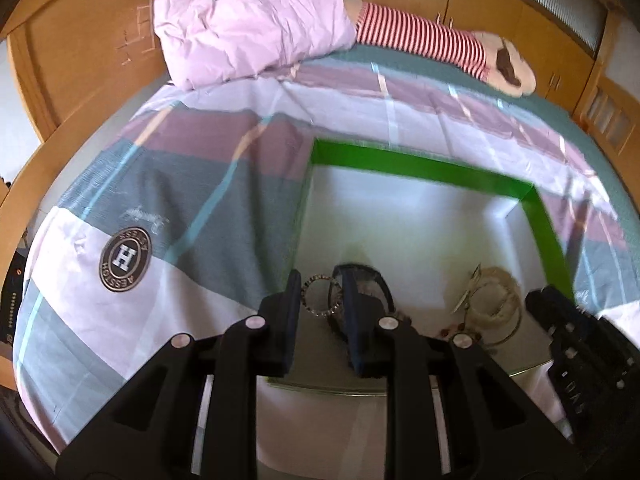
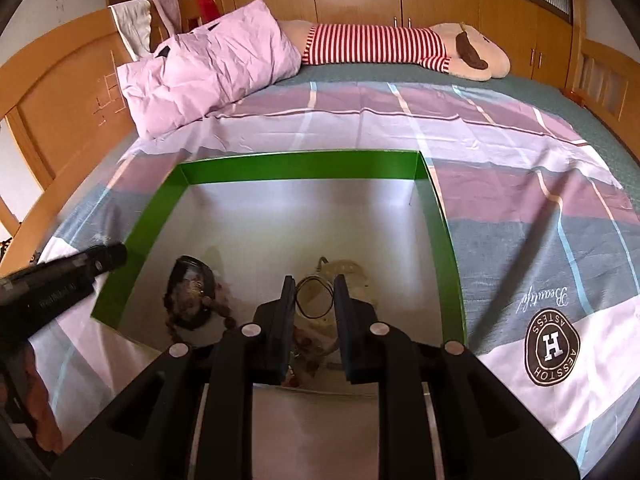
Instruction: Organize jewelry
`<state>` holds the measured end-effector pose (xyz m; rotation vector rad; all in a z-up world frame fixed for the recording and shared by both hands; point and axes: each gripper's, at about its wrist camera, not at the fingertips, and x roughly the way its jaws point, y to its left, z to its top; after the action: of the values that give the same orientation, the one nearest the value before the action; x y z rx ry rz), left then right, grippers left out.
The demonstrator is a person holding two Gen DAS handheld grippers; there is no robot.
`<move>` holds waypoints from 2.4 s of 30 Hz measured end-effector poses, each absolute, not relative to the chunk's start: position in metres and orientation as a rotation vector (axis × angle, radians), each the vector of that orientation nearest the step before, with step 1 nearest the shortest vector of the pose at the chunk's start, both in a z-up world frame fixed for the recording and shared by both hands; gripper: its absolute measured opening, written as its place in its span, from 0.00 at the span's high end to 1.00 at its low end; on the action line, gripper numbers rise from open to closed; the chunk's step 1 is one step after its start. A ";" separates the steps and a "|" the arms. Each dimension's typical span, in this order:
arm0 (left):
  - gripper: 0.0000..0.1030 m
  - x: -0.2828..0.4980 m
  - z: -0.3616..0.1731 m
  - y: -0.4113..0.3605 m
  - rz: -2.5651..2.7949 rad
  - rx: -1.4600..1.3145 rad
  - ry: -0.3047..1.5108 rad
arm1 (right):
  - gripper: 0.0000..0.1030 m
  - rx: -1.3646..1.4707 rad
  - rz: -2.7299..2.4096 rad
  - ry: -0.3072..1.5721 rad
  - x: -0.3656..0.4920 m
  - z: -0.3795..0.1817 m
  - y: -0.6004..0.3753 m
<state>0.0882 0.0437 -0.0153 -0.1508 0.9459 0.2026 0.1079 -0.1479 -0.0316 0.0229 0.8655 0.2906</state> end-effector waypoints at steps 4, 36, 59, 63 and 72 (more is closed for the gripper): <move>0.80 0.092 -0.027 0.038 0.201 -0.125 0.972 | 0.81 0.037 0.275 0.876 0.112 -0.037 -0.152; 0.07 0.049 0.016 0.029 0.150 -0.106 0.879 | 0.01 0.099 0.158 0.733 0.078 0.003 -0.170; 0.02 0.049 0.018 0.015 0.156 -0.037 0.869 | 0.01 0.026 0.071 0.717 0.076 -0.001 -0.168; 0.02 0.050 0.016 0.017 0.149 -0.053 0.878 | 0.01 0.030 0.068 0.717 0.076 -0.001 -0.168; 0.02 0.051 0.015 0.015 0.149 -0.043 0.885 | 0.01 0.031 0.067 0.720 0.077 -0.003 -0.169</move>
<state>0.0508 0.0155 0.0149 -0.0434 0.8853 0.1491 0.0769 -0.1692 -0.0025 0.0310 0.7204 0.0672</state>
